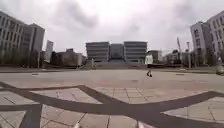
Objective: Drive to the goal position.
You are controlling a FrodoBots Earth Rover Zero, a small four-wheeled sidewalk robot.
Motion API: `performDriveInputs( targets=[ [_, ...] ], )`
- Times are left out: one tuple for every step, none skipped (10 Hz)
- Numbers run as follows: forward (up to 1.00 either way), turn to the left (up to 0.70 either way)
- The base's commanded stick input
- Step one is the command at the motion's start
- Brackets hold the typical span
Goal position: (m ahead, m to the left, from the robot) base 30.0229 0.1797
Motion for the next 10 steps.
performDriveInputs(
  targets=[
    [0.7, 0.01],
    [0.7, 0.01],
    [0.7, 0.01],
    [0.7, 0.01],
    [0.7, 0.01],
    [0.7, 0.01],
    [0.7, 0.01],
    [0.7, 0.01],
    [0.7, 0.01],
    [0.7, 0.0]
  ],
)
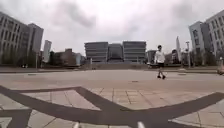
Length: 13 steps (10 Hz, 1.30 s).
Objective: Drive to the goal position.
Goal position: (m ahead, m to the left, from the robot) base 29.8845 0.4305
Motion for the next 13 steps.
performDriveInputs(
  targets=[
    [0.7, 0.0],
    [0.7, 0.01],
    [0.15, 0.0],
    [0.34, 0.0],
    [0.7, 0.0],
    [0.7, 0.0],
    [0.7, 0.0],
    [0.7, 0.0],
    [0.7, 0.0],
    [0.7, 0.0],
    [0.7, 0.0],
    [0.7, 0.0],
    [0.7, 0.0]
  ],
)
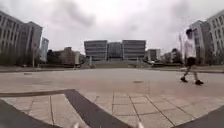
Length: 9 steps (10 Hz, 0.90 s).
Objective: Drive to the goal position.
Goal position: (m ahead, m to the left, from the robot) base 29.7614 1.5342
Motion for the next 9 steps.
performDriveInputs(
  targets=[
    [0.7, 0.01],
    [0.7, 0.01],
    [0.7, 0.04],
    [0.7, 0.08],
    [0.7, 0.12],
    [0.7, 0.11],
    [0.7, 0.01],
    [0.7, 0.01],
    [0.7, 0.01]
  ],
)
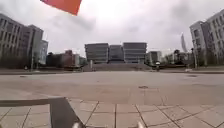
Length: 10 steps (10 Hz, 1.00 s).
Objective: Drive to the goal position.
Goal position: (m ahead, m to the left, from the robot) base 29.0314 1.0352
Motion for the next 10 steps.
performDriveInputs(
  targets=[
    [0.7, 0.01],
    [0.7, 0.01],
    [0.7, 0.01],
    [0.7, 0.01],
    [0.7, 0.01],
    [0.7, 0.04],
    [0.7, 0.1],
    [0.7, 0.1],
    [0.7, 0.03],
    [0.7, 0.01]
  ],
)
